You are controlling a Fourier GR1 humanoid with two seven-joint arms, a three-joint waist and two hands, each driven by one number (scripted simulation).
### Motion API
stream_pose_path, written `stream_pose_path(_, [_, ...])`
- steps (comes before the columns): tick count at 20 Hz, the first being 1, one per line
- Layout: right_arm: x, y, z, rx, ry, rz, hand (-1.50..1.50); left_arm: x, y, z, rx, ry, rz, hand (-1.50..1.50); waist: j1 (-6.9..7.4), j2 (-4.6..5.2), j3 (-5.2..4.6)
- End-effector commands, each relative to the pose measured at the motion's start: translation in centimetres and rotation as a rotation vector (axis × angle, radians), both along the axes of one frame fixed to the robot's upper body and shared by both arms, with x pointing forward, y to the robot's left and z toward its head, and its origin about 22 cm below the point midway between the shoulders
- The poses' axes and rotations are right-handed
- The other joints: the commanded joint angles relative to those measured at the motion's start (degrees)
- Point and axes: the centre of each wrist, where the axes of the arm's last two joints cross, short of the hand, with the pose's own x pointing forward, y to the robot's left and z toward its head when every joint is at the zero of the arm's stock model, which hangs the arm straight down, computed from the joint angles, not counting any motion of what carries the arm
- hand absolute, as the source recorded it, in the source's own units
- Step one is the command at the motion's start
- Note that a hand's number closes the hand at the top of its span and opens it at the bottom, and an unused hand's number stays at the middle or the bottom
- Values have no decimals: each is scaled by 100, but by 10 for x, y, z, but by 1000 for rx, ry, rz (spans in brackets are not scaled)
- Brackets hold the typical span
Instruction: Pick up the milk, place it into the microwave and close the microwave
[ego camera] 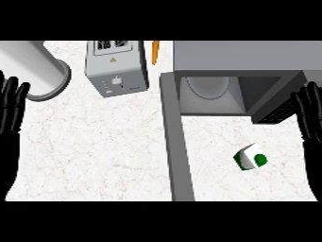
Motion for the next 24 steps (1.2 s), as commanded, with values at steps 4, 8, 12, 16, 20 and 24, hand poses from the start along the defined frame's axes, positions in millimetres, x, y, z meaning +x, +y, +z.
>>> stream_pose_path(4, [-14, -24, 9, -56, 5, 143, -150, -4, 11, 16, 27, 56, 25, -150, -118, -102, -164])
stream_pose_path(8, [-22, -16, -8, 7, 30, 337, -150, -21, 9, 2, -190, 153, -74, -150, -49, -116, -165])
stream_pose_path(12, [-59, -33, 13, -4, 41, 306, -150, -63, 31, -1, -202, 138, -71, -150, -86, -130, -171])
stream_pose_path(16, [-47, -62, -6, -6, 53, 277, -150, -71, 39, 10, -191, 164, -69, -150, -91, -102, -166])
stream_pose_path(20, [-44, -48, -5, -40, 96, 221, -150, -99, 38, 12, -189, 158, -66, -150, -65, -104, -168])
stream_pose_path(24, [-37, -47, -34, -55, 110, 197, -150, -119, 39, 21, -185, 170, -90, -150, -34, -111, -165])
